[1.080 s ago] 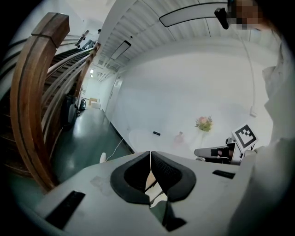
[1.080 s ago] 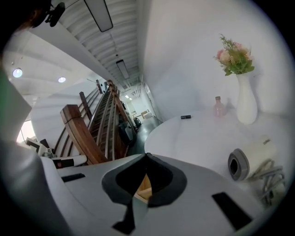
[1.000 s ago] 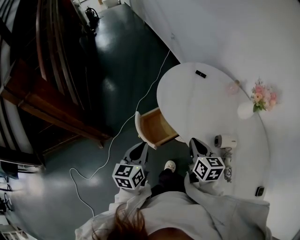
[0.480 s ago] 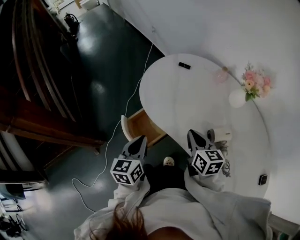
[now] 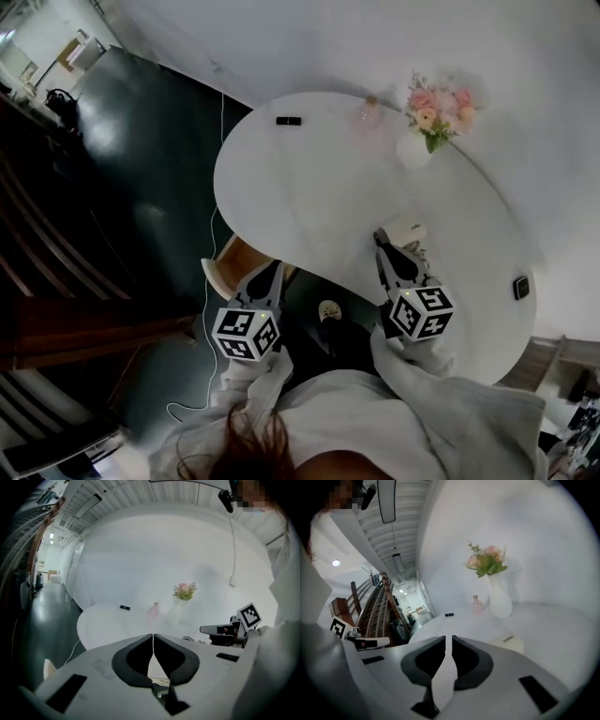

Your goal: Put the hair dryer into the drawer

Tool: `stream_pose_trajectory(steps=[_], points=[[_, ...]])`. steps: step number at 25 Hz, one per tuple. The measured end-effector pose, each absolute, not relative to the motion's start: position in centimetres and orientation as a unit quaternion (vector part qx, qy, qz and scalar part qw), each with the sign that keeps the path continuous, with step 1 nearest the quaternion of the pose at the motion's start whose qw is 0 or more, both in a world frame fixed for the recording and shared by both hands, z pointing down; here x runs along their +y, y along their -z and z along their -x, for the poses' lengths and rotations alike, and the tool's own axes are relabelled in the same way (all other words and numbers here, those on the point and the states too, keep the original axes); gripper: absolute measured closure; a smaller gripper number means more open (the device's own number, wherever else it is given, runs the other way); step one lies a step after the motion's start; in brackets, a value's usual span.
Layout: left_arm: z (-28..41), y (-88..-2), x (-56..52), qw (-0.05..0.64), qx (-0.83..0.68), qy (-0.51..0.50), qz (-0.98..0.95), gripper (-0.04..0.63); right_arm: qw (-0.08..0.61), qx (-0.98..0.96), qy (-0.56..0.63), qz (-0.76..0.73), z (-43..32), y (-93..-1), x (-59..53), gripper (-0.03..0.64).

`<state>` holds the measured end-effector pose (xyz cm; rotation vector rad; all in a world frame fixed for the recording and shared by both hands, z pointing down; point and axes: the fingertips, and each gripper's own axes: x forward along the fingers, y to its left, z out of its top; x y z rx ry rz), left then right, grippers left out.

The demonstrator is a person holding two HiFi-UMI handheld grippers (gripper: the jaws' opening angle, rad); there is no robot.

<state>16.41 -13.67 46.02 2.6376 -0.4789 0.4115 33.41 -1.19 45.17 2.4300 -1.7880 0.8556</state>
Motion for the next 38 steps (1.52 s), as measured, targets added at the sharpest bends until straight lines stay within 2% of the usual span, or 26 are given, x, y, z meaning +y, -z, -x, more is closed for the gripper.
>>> stream_pose_trajectory(steps=[5, 8, 14, 18, 25, 28, 33, 34, 36, 38], points=[[-20.5, -45.5, -12.8, 0.211, -0.103, -0.157, -0.959, 0.578, 0.012, -0.526, -0.264, -0.808, -36.2, -44.9, 2.6, 0.448], [-22.4, -45.5, -12.0, 0.206, -0.067, -0.167, -0.962, 0.578, 0.028, -0.508, -0.267, -0.818, -37.9, -45.0, 4.5, 0.367], [-25.6, -46.8, -10.7, 0.204, -0.012, -0.198, -0.959, 0.578, 0.109, -0.503, -0.310, -0.799, -39.7, -47.6, 7.1, 0.222], [-27.5, -48.1, -10.0, 0.204, 0.009, -0.216, -0.955, 0.578, 0.158, -0.499, -0.356, -0.774, -40.6, -50.9, 8.4, 0.178], [-30.1, -51.2, -9.9, 0.203, 0.019, -0.244, -0.948, 0.578, 0.218, -0.504, -0.413, -0.727, -41.0, -55.5, 8.6, 0.170], [-31.0, -52.0, -10.3, 0.199, 0.014, -0.249, -0.948, 0.578, 0.238, -0.510, -0.431, -0.705, -41.0, -56.9, 8.2, 0.197], [-31.3, -52.4, -10.9, 0.201, 0.003, -0.251, -0.947, 0.578, 0.228, -0.519, -0.469, -0.678, -40.5, -57.9, 8.1, 0.209], [-31.1, -52.5, -11.0, 0.202, 0.000, -0.251, -0.947, 0.578, 0.228, -0.523, -0.470, -0.673, -40.2, -57.8, 7.9, 0.217], [-30.7, -52.7, -11.2, 0.205, -0.006, -0.253, -0.945, 0.578, 0.227, -0.526, -0.472, -0.670, -39.5, -57.8, 7.4, 0.309], [-30.3, -52.8, -11.1, 0.209, -0.009, -0.253, -0.945, 0.578, 0.217, -0.515, -0.476, -0.679, -39.4, -57.8, 7.0, 0.314]])
